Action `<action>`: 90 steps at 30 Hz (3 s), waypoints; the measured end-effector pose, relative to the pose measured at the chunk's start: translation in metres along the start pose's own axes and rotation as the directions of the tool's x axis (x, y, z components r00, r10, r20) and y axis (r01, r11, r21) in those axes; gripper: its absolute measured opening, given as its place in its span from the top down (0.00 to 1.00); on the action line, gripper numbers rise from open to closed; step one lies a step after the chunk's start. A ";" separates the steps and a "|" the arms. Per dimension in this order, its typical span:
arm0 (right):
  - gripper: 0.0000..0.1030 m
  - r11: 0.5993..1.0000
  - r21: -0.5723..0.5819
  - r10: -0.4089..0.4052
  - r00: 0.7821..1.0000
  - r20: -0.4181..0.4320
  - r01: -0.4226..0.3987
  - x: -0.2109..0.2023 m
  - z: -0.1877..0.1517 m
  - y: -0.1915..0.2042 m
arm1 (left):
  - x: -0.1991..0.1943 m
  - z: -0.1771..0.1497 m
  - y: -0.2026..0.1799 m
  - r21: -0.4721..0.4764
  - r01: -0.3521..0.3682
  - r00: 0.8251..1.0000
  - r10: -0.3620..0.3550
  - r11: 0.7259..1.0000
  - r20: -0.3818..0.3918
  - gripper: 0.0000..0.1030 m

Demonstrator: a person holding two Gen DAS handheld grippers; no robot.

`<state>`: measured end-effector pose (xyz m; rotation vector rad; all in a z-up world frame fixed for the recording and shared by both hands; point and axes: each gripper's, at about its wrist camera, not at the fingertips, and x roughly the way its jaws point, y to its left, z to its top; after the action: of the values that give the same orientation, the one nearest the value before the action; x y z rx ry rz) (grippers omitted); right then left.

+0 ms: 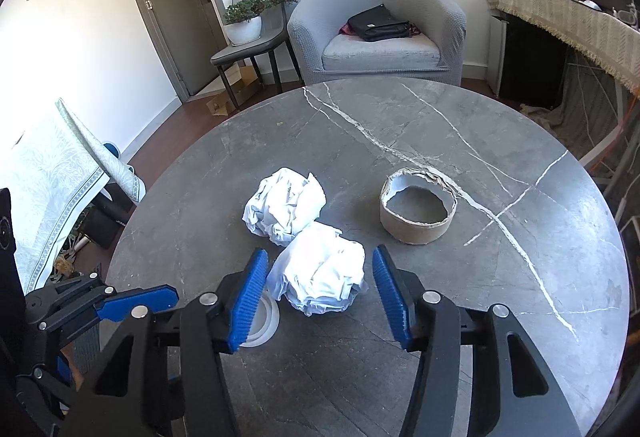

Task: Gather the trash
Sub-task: 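Grasp the white plastic lid with the left tool while the right tool grasps a crumpled paper ball, then carry the lid in the left tool and the paper ball in the right tool to the bin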

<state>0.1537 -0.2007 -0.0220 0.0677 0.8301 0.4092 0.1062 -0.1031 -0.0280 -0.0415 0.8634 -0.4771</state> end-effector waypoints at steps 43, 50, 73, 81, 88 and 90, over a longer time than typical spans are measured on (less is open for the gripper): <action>0.53 0.997 -0.070 0.019 0.998 0.057 -0.015 -0.040 0.000 0.022 | -0.019 0.002 0.019 -0.003 -0.167 0.985 0.167 0.986 0.051 0.59; 0.53 0.990 -0.131 0.062 0.996 0.056 -0.054 -0.036 0.002 0.061 | -0.051 -0.007 0.059 -0.060 -0.217 0.972 0.222 0.974 0.077 0.59; 0.53 0.953 -0.256 0.175 0.984 0.033 -0.161 0.013 0.022 0.186 | -0.102 -0.066 0.209 -0.255 -0.374 0.923 0.384 0.892 -0.011 0.59; 0.53 0.935 -0.297 0.200 0.980 -0.003 -0.192 0.032 0.021 0.221 | -0.089 -0.096 0.238 -0.267 -0.382 0.924 0.365 0.885 -0.113 0.59; 0.53 0.921 -0.327 0.216 0.976 -0.024 -0.212 0.044 0.018 0.248 | -0.076 -0.113 0.260 -0.262 -0.408 0.910 0.367 0.874 -0.192 0.59; 0.53 0.919 -0.328 0.223 0.974 -0.028 -0.220 0.048 0.019 0.253 | -0.072 -0.120 0.266 -0.262 -0.418 0.904 0.369 0.870 -0.215 0.59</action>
<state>0.1137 0.0523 0.0120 -0.1494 0.7367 0.7577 0.0809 0.1838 -0.1145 -0.1068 1.0670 0.0440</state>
